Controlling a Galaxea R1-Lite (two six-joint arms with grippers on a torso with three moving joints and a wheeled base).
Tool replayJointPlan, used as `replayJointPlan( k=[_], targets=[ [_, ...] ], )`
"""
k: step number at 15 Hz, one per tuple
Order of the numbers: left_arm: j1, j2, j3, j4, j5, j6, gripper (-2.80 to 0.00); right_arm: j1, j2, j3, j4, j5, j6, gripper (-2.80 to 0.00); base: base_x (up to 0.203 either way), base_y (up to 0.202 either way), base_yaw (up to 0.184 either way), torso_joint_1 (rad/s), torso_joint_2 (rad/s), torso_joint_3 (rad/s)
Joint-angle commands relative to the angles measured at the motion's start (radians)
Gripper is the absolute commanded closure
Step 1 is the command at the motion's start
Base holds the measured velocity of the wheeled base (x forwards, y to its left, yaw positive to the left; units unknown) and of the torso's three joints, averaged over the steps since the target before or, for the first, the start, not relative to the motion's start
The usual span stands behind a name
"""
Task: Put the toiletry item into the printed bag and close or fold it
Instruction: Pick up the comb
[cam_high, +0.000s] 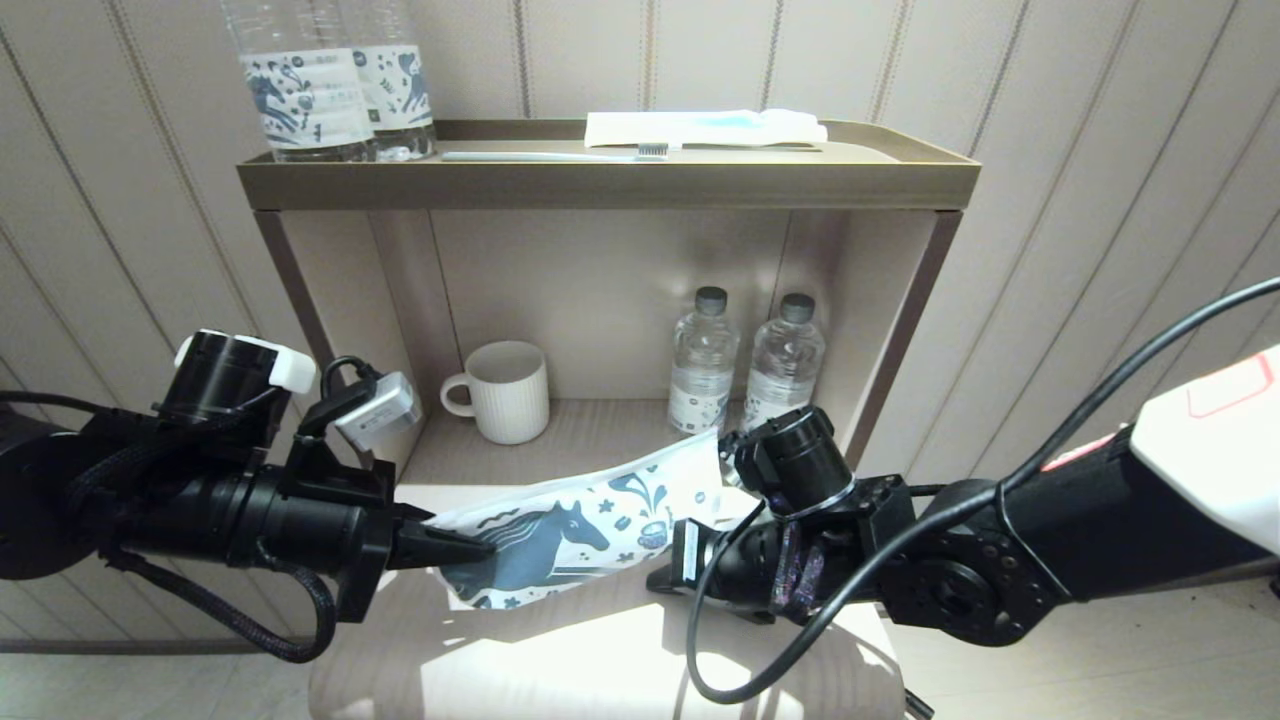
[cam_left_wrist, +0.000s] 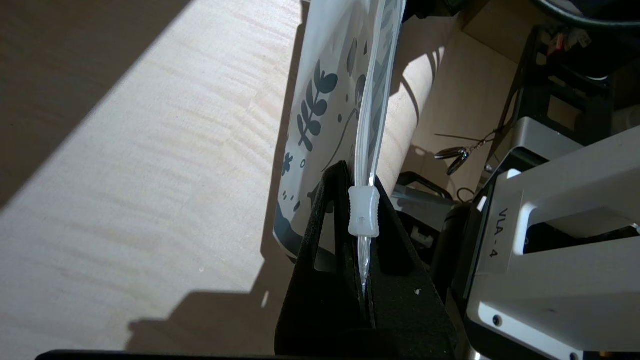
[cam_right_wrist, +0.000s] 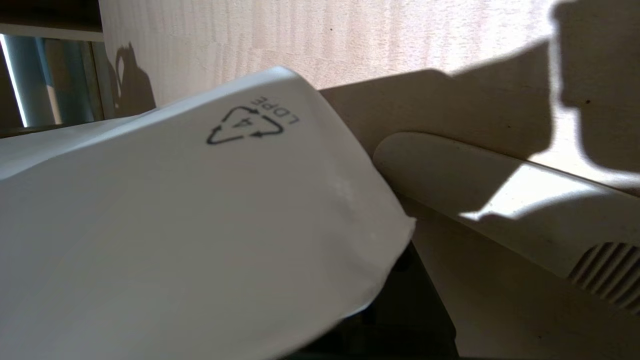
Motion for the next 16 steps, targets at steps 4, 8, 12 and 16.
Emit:
replayJointPlan(
  k=[4, 8, 12, 16],
  targets=[
    [0.000, 0.004, 0.002, 0.001, -0.004, 0.003, 0.00, -0.014, -0.043, 0.029, -0.002, 0.002, -0.003, 0.00, 0.000, 0.000, 0.000, 0.000, 0.00, 0.000],
    [0.000, 0.003, 0.003, 0.001, -0.004, 0.003, 0.00, -0.042, -0.056, 0.056, -0.003, 0.002, -0.005, 0.00, 0.000, 0.000, 0.000, 0.000, 0.00, 0.000],
    [0.000, 0.004, 0.003, 0.001, -0.004, 0.004, 0.00, -0.030, -0.052, 0.035, -0.005, 0.003, -0.004, 0.00, 0.000, 0.000, 0.000, 0.000, 0.00, 0.000],
    [0.000, 0.006, 0.003, 0.001, -0.004, 0.003, 0.00, -0.014, -0.012, -0.006, -0.002, 0.003, -0.003, 0.00, 0.000, 0.000, 0.000, 0.000, 0.00, 0.000]
  ],
)
